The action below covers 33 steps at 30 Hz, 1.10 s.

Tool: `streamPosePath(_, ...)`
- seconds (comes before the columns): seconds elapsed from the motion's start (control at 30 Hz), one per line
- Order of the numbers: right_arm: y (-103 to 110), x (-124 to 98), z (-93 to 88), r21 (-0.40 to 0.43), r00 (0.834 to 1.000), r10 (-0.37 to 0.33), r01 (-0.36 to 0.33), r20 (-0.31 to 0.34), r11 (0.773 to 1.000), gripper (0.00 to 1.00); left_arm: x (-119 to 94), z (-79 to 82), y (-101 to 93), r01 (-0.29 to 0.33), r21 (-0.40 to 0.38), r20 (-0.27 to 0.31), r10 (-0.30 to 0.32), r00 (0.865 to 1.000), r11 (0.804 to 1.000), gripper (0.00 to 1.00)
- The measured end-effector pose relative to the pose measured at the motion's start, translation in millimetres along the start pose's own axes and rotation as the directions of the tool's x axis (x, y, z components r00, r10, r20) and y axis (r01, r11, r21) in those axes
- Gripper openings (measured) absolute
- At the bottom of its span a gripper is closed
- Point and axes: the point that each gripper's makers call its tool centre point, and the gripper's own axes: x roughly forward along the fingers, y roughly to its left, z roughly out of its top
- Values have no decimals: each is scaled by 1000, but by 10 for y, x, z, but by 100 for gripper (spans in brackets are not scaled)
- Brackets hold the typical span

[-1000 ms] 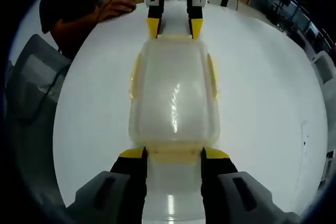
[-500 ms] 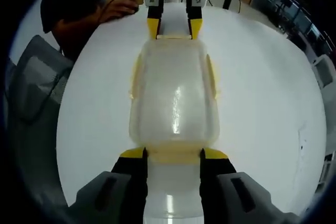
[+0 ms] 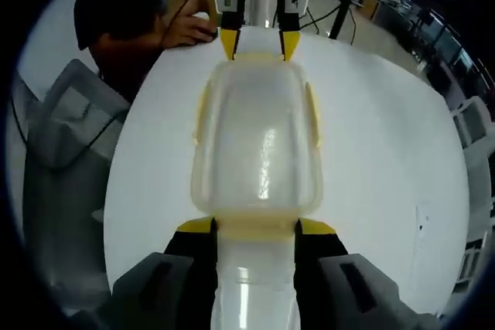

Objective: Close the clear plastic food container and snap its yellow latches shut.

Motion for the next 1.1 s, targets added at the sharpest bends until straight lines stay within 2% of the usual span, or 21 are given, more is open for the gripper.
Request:
streamPosePath(0.2, 102, -320, -132, 6, 1000, 0, 0, 1, 1000, 35, -96, 287, -9, -5, 12, 9, 5, 1000, 1000, 32)
streamPosePath(0.43, 159, -596, -401, 15, 1000, -4, 4, -7, 1000, 35, -54, 676, -32, -5, 30, 22, 4, 1000, 1000, 32)
streamPosePath(0.73, 197, -830, -823, 29, 1000, -9, 9, -13, 1000, 35, 52, 1126, -40, -4, 52, 33, 2, 999, 999, 32)
streamPosePath(1.1, 230, -981, -1320, 32, 1000, -3, 3, -20, 999, 35, 270, 1640, -45, -2, 61, 47, -1, 999, 998, 32)
